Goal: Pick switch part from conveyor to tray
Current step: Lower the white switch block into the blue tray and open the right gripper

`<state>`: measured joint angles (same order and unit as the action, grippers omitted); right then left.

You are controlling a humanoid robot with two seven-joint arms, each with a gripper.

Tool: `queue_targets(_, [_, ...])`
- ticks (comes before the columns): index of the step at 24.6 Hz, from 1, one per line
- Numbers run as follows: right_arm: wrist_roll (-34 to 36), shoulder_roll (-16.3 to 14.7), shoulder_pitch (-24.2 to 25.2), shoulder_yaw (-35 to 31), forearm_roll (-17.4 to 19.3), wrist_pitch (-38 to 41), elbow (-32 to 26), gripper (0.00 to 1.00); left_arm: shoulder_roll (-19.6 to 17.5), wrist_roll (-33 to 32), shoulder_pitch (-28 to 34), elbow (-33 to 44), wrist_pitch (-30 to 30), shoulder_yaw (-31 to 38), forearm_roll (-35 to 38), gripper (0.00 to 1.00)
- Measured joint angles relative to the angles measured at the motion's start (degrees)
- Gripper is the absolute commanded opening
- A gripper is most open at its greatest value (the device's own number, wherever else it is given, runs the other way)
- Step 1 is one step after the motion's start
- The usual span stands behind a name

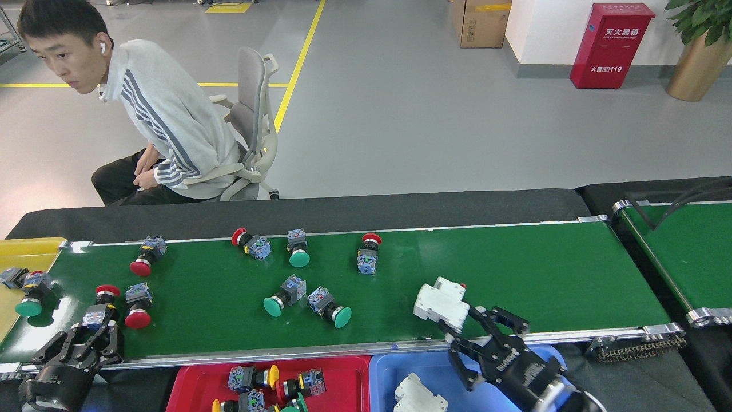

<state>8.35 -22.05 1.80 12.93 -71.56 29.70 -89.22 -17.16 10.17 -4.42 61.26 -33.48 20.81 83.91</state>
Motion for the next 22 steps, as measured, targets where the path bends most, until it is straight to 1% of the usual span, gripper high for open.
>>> queue_targets(1, [0.9, -0.3, 1.5, -2.8, 0.2, 3.2, 0.0, 0.21, 0.0, 0.1, 3.0, 4.2, -2.1, -0.1, -1.3, 0.06])
queue_targets(2, [1.2, -0.3, 2.9, -5.6, 0.2, 6.6, 0.0, 0.37, 0.0, 0.3, 5.9, 8.0, -4.0, -0.2, -2.3, 0.06])
queue_targets(3, [1.6, -0.3, 4.2, -8.1, 0.2, 9.4, 0.0, 0.87, 0.1, 0.3, 8.9, 11.8, -6.1, -0.6, -2.9, 0.08])
queue_targets(4, [1.8, -0.2, 5.5, -10.7, 0.2, 11.2, 0.0, 1.00, 0.4, 0.3, 12.0, 15.6, -7.8, -1.5, -3.2, 0.09])
queue_targets(5, [1.9, 0.0, 6.7, -13.1, 0.3, 12.6, 0.0, 1.00, 1.0, 0.3, 14.4, 19.1, -9.0, -2.6, -3.3, 0.10])
queue_targets(6, [2.0, 0.2, 7.7, -14.6, 0.3, 13.3, 0.2, 1.00, 1.8, 0.3, 16.4, 21.9, -9.7, -3.8, -3.3, 0.16])
queue_targets(7, [2.1, 0.5, 8.4, -15.8, 0.3, 13.9, 0.4, 1.00, 2.4, 0.3, 18.4, 24.6, -10.2, -5.2, -3.3, 0.24])
queue_targets(8, [2.1, 0.8, 8.8, -16.5, 0.4, 14.3, 0.7, 1.00, 2.9, 0.4, 20.9, 27.6, -10.6, -7.1, -3.3, 0.42])
queue_targets(9, [2.2, 1.2, 8.8, -17.0, 0.4, 14.3, 1.0, 1.00, 3.0, 0.4, 22.8, 29.6, -10.9, -8.6, -3.3, 0.63])
queue_targets(10, [2.3, 2.2, 8.8, -18.0, 0.7, 14.3, 1.1, 1.00, 3.1, 0.4, 24.2, 31.1, -11.1, -9.9, -3.3, 0.92])
queue_targets(11, [1.9, 4.0, 8.8, -19.7, 0.9, 14.4, 1.1, 1.00, 3.3, 0.3, 25.2, 32.0, -11.2, -11.5, -3.2, 1.00])
queue_targets(12, [1.0, 6.4, 8.8, -21.4, 1.0, 14.6, 1.1, 0.98, 3.7, 0.1, 25.6, 32.4, -11.2, -12.7, -3.2, 1.00])
queue_targets(14, [-1.3, 12.2, 8.8, -23.8, 1.0, 10.9, 1.0, 0.98, 4.8, -0.1, 25.7, 32.7, -11.2, -14.2, -3.2, 1.00])
queue_targets(15, [-2.5, 15.2, 8.7, -24.3, 1.0, 7.1, 0.9, 0.98, 5.0, -0.1, 25.7, 32.7, -11.3, -14.4, -3.2, 1.00])
queue_targets(16, [-3.1, 17.0, 8.3, -24.3, 1.0, 2.7, 0.8, 0.98, 5.0, -0.1, 25.5, 32.7, -11.5, -14.3, -3.2, 1.00])
queue_targets(17, [-3.5, 17.7, 7.8, -24.3, 0.8, -1.5, 0.8, 0.98, 5.0, -0.1, 25.3, 32.7, -10.9, -14.1, -3.2, 1.00])
queue_targets(19, [-3.7, 17.8, 6.9, -24.3, 0.4, -10.2, 0.3, 0.98, 5.0, -0.2, 24.8, 32.6, -7.8, -13.5, -3.2, 1.00])
queue_targets(20, [-3.9, 17.8, 6.8, -24.1, 0.1, -14.6, 0.0, 0.98, 5.0, -0.2, 24.5, 32.6, -5.2, -12.8, -3.2, 1.00])
queue_targets(22, [-4.1, 17.8, 6.8, -22.9, -0.5, -20.2, -1.1, 0.98, 5.0, -0.2, 23.8, 32.0, 1.4, -10.6, -3.3, 1.00])
